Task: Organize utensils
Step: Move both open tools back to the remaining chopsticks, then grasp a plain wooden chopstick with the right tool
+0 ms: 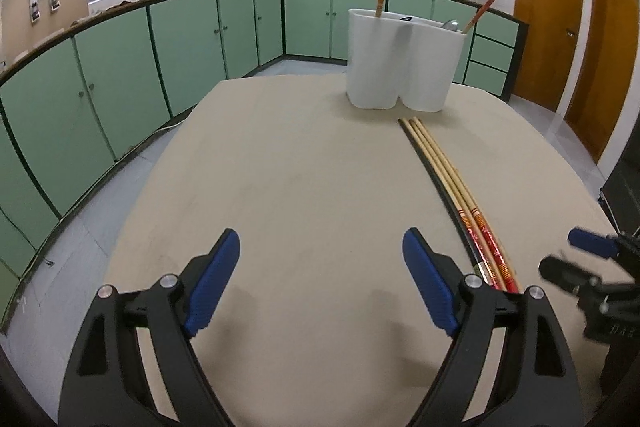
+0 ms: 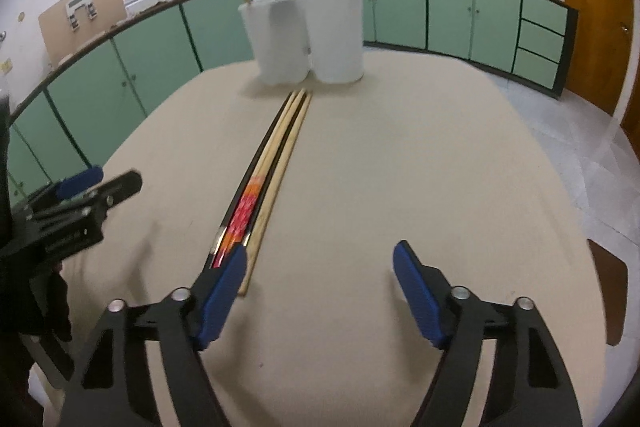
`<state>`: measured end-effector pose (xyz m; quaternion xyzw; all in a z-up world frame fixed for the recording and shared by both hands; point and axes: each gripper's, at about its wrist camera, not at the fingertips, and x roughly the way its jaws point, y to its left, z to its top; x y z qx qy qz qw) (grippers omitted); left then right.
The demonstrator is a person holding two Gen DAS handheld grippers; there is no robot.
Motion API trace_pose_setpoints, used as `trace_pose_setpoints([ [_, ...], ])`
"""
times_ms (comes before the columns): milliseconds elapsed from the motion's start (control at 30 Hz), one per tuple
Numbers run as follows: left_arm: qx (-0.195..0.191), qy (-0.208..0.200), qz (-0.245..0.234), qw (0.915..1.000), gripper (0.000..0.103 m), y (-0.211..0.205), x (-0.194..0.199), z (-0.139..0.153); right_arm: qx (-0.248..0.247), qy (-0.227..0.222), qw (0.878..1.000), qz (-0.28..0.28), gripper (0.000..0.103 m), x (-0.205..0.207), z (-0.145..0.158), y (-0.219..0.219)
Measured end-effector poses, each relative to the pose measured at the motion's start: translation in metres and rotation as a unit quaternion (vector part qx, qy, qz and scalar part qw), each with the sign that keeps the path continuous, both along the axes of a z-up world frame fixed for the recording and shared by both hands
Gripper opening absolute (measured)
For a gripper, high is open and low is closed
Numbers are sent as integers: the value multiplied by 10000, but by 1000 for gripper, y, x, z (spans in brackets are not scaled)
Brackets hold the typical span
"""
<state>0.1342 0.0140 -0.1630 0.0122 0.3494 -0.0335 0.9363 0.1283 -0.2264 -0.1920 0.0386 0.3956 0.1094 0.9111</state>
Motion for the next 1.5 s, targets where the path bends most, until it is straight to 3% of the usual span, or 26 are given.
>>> trace_pose_setpoints([
  [100,40,-4,22,10000,82,-2,0,1,-25,108,9998,159,60,-3,-3,9],
  [267,83,-10,8,10000,82,-6,-1,1,-147,192,9991,345,54,-3,-6,20],
  [500,45,42,26,10000,83,-7,-1,-1,-434,218,9986,186,51,-4,-5,23],
  [633,34,67,39,10000,83,-7,1,-2,-293,182,9994,86,51,-6,-2,12],
  [1000,13,142,13,9999,83,-10,1,-5,-41,241,9988,430,8,-6,-5,23],
  [1500,-287,642,-677,9952,84,-55,-3,-19,-75,181,9995,-246,7,-2,-4,-19],
])
